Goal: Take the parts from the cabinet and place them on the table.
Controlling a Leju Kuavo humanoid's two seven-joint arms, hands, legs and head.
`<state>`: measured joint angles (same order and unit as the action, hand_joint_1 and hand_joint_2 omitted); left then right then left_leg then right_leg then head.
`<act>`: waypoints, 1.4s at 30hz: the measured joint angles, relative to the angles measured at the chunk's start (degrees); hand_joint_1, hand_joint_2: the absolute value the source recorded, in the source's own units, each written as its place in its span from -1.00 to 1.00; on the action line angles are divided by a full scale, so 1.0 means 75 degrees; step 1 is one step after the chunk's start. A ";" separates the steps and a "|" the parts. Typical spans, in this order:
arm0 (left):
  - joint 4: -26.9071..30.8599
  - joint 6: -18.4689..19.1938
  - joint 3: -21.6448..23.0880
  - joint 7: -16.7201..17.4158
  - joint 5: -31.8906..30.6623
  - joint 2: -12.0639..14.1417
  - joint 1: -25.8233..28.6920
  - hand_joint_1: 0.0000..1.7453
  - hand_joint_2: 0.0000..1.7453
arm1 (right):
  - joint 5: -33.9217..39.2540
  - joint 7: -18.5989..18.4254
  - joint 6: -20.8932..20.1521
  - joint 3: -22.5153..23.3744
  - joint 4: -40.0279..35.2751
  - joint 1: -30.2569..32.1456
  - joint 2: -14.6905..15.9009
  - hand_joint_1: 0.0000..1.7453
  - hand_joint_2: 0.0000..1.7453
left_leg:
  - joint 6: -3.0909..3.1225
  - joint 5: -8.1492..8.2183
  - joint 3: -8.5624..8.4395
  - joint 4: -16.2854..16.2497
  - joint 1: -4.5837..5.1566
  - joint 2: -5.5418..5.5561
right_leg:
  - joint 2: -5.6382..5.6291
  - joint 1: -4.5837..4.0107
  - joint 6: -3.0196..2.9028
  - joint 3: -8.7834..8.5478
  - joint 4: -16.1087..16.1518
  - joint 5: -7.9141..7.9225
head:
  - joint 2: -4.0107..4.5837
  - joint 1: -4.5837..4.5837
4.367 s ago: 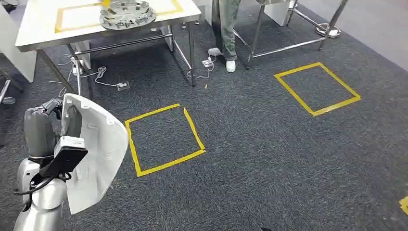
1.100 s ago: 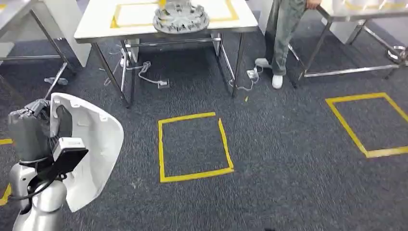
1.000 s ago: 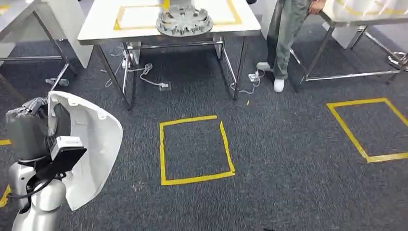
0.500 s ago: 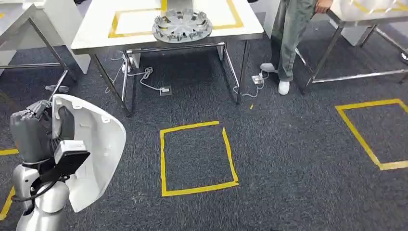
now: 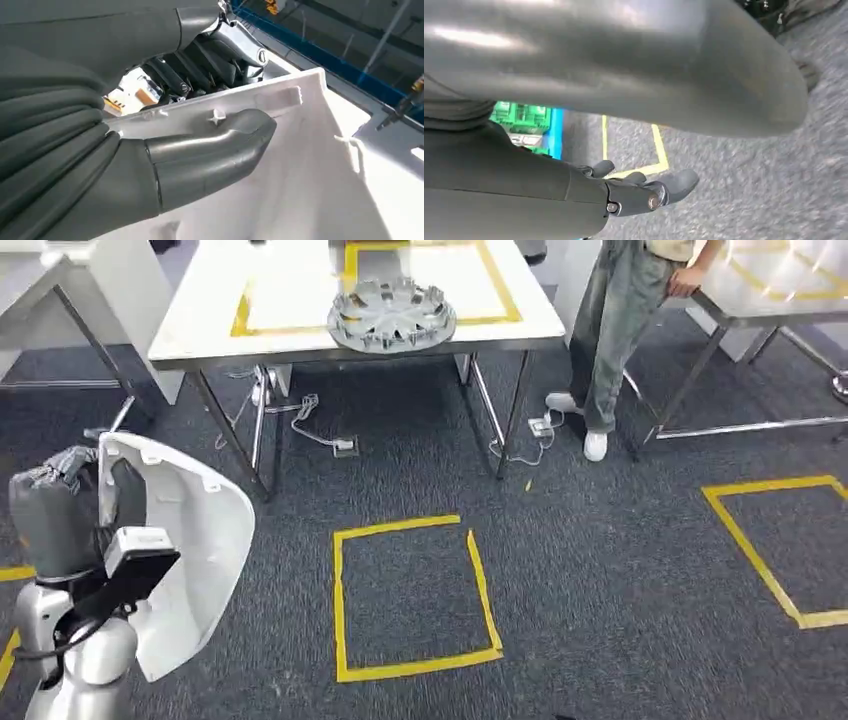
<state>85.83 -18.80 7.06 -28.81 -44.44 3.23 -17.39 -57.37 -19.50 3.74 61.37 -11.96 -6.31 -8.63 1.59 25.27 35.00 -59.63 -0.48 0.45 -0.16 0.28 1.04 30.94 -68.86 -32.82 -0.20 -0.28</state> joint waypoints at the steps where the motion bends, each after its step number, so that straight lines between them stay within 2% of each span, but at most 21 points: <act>1: 0.0000 0.0006 -0.0006 0.0006 -0.0003 -0.0017 0.0009 1.00 1.00 | 0.0043 -0.0003 -0.0003 0.0012 0.0000 -0.0008 0.0000 -1.00 -1.00 | 0.0003 0.0071 -0.0050 0.0000 0.0002 0.0010 | 0.0001 0.0010 0.0026 0.0438 -0.0514 -0.0248 | 0.0000 0.0006; 3: 0.0000 0.0006 -0.0017 0.0003 -0.0020 -0.0035 0.0042 1.00 1.00 | 0.0084 -0.0006 0.0003 0.0046 0.0000 0.0014 0.0000 -1.00 -1.00 | 0.0001 0.0229 -0.0198 0.0000 0.0003 0.0042 | 0.0001 0.0016 0.0050 0.1061 -0.0979 -0.0822 | 0.0000 -0.0003; 4: 0.0000 0.0006 -0.0023 0.0000 -0.0023 -0.0038 0.0054 1.00 1.00 | 0.0116 -0.0006 0.0020 0.0075 0.0000 0.0027 0.0000 -1.00 -1.00 | -0.0009 0.0310 -0.0293 0.0000 0.0002 0.0058 | 0.0002 0.0023 0.0042 0.1195 -0.0860 -0.0828 | 0.0000 -0.0003; 6: 0.0000 0.0006 -0.0035 0.0000 -0.0026 -0.0052 0.0058 1.00 1.00 | 0.0166 -0.0006 0.0026 0.0137 0.0000 0.0054 0.0003 -1.00 -1.00 | -0.0055 0.0499 -0.0544 0.0000 0.0002 0.0076 | 0.0003 0.0024 0.0012 0.1128 0.0036 -0.0197 | 0.0000 -0.0009; 8: -0.0012 0.0009 -0.0044 -0.0003 -0.0041 -0.0058 0.0052 1.00 1.00 | 0.0212 0.0002 0.0020 0.0189 0.0000 0.0080 0.0009 -1.00 -1.00 | -0.0112 0.0684 -0.0667 -0.0012 0.0020 0.0070 | 0.0050 0.0001 -0.0073 0.1026 0.1129 0.1102 | 0.0000 -0.0006; 9: -0.0024 0.0026 -0.0044 0.0000 -0.0041 -0.0070 0.0066 1.00 1.00 | 0.0221 0.0081 0.0006 0.0207 0.0000 0.0071 0.0009 -1.00 -1.00 | -0.0167 0.0767 -0.0748 -0.0023 0.0049 0.0113 | 0.0055 -0.0034 -0.0094 0.1009 0.1083 0.0869 | 0.0000 -0.0021; 12: 0.0000 0.0038 -0.0055 -0.0009 -0.0044 -0.0070 0.0021 1.00 1.00 | 0.0242 -0.0050 -0.0023 0.0236 0.0000 0.0059 0.0006 -1.00 -1.00 | -0.0332 0.0811 -0.1034 -0.0040 0.0054 0.0106 | 0.0034 -0.0011 -0.0243 0.0762 0.1209 0.0969 | 0.0000 -0.0009; 14: 0.0006 0.0038 -0.0070 -0.0012 -0.0044 -0.0067 0.0001 1.00 1.00 | 0.0245 -0.0140 -0.0026 0.0245 0.0000 0.0039 0.0006 -1.00 -1.00 | -0.0415 0.0813 -0.0861 -0.0528 0.0048 0.0045 | 0.0047 0.0018 -0.0372 0.0475 0.1232 0.0924 | 0.0000 0.0012; 15: 0.0006 0.0038 -0.0070 -0.0020 -0.0044 -0.0073 -0.0021 1.00 1.00 | 0.0254 -0.0134 -0.0026 0.0248 0.0000 0.0029 0.0006 -1.00 -1.00 | -0.0418 0.0866 -0.0553 -0.1032 0.0044 0.0027 | 0.0041 0.0018 -0.0406 0.0426 0.1232 0.0887 | 0.0000 0.0041; 17: -0.0006 0.0038 -0.0082 -0.0012 -0.0041 -0.0070 0.0003 1.00 1.00 | 0.0274 -0.0085 -0.0035 0.0256 0.0000 0.0017 0.0009 -1.00 -1.00 | -0.0436 0.1392 0.0198 -0.2000 0.0032 0.0024 | 0.0025 0.0017 -0.0429 0.0324 0.1233 0.0758 | 0.0000 0.0023; 19: -0.0032 0.0041 -0.0085 -0.0015 -0.0041 -0.0070 0.0021 1.00 1.00 | 0.0288 -0.0070 -0.0035 0.0280 0.0000 0.0035 0.0009 -1.00 -1.00 | -0.0466 0.1768 0.0568 -0.2112 0.0018 0.0013 | 0.0003 0.0018 -0.0417 0.0163 0.1233 0.0607 | 0.0000 0.0026; 21: -0.0044 0.0041 -0.0084 -0.0015 -0.0041 -0.0067 0.0021 1.00 1.00 | 0.0288 -0.0073 -0.0055 0.0309 0.0000 0.0047 0.0003 -1.00 -1.00 | -0.0469 0.1298 0.0478 -0.1314 0.0008 -0.0012 | -0.0008 0.0024 -0.0393 -0.0043 0.1233 0.0445 | 0.0000 0.0032; 23: -0.0053 0.0041 -0.0087 -0.0017 -0.0041 -0.0058 0.0022 1.00 1.00 | 0.0288 -0.0070 -0.0070 0.0315 0.0000 0.0048 -0.0012 -1.00 -1.00 | -0.0422 0.0076 0.0275 -0.0170 0.0008 -0.0040 | -0.0009 0.0029 -0.0331 -0.0146 0.1243 0.0288 | 0.0000 0.0032; 28: -0.0061 0.0058 -0.0093 -0.0020 -0.0041 -0.0052 0.0004 1.00 1.00 | 0.0288 -0.0067 -0.0070 0.0329 -0.0003 0.0018 -0.0006 -1.00 -1.00 | -0.0140 0.0135 -0.0068 -0.0076 -0.0003 0.0006 | -0.0016 -0.0025 -0.0077 -0.0429 0.1038 0.0178 | 0.0000 0.0014; 30: -0.0058 0.0058 -0.0099 -0.0023 -0.0041 -0.0052 -0.0016 1.00 1.00 | 0.0288 -0.0085 -0.0073 0.0329 -0.0003 -0.0001 0.0000 -1.00 -1.00 | -0.0049 0.0221 -0.0198 -0.0049 -0.0008 -0.0008 | -0.0005 -0.0003 -0.0012 0.0025 0.0252 0.0143 | 0.0000 -0.0009; 32: -0.0061 0.0058 -0.0099 -0.0023 -0.0041 -0.0064 -0.0003 1.00 1.00 | 0.0288 -0.0073 -0.0093 0.0329 -0.0003 -0.0005 -0.0003 -1.00 -1.00 | -0.0026 0.0341 -0.0250 -0.0049 -0.0006 0.0004 | -0.0006 0.0005 0.0044 0.0837 -0.0733 -0.0313 | 0.0000 -0.0020; 34: -0.0064 0.0058 -0.0099 -0.0023 -0.0041 -0.0064 0.0017 1.00 1.00 | 0.0288 -0.0073 -0.0093 0.0332 -0.0003 0.0019 -0.0003 -1.00 -1.00 | -0.0036 0.0474 -0.0370 -0.0050 -0.0007 0.0028 | -0.0004 0.0006 0.0077 0.1375 -0.1100 -0.0649 | 0.0000 -0.0023; 36: -0.0064 0.0058 -0.0099 -0.0023 -0.0041 -0.0064 0.0021 1.00 1.00 | 0.0288 -0.0073 -0.0093 0.0338 -0.0003 0.0050 0.0000 -1.00 -1.00 | -0.0065 0.0642 -0.0591 -0.0049 -0.0009 0.0046 | -0.0004 0.0006 0.0031 0.1343 -0.0358 -0.0210 | 0.0000 -0.0023; 39: -0.0076 0.0058 -0.0099 -0.0023 -0.0041 -0.0064 0.0019 1.00 1.00 | 0.0288 -0.0046 -0.0093 0.0341 -0.0003 0.0077 0.0003 -1.00 -1.00 | -0.0157 0.0918 -0.0904 -0.0090 0.0028 0.0023 | 0.0038 -0.0029 -0.0071 0.1070 0.1101 0.1287 | 0.0000 -0.0014; 40: -0.0087 0.0064 -0.0099 -0.0026 -0.0041 -0.0070 0.0026 1.00 1.00 | 0.0288 0.0012 -0.0093 0.0341 -0.0003 0.0070 0.0000 -1.00 -1.00 | -0.0214 0.0977 -0.0893 -0.0016 0.0038 0.0061 | 0.0045 -0.0056 -0.0110 0.1007 0.1095 0.1066 | 0.0000 -0.0053; 42: -0.0085 0.0070 -0.0096 -0.0026 -0.0044 -0.0067 0.0013 1.00 1.00 | 0.0288 -0.0041 -0.0093 0.0344 -0.0003 0.0061 -0.0003 -1.00 -1.00 | -0.0312 0.0934 -0.1035 -0.0050 0.0047 0.0067 | 0.0043 -0.0042 -0.0203 0.0868 0.1141 0.1101 | 0.0000 -0.0050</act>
<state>85.20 -18.27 6.34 -29.00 -44.76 2.73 -17.29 -55.21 -19.80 3.04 63.95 -11.98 -5.85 -8.66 -0.75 32.28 27.23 -60.01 -0.13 0.95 0.16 -0.04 -0.48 37.44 -60.31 -24.56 -0.20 -0.66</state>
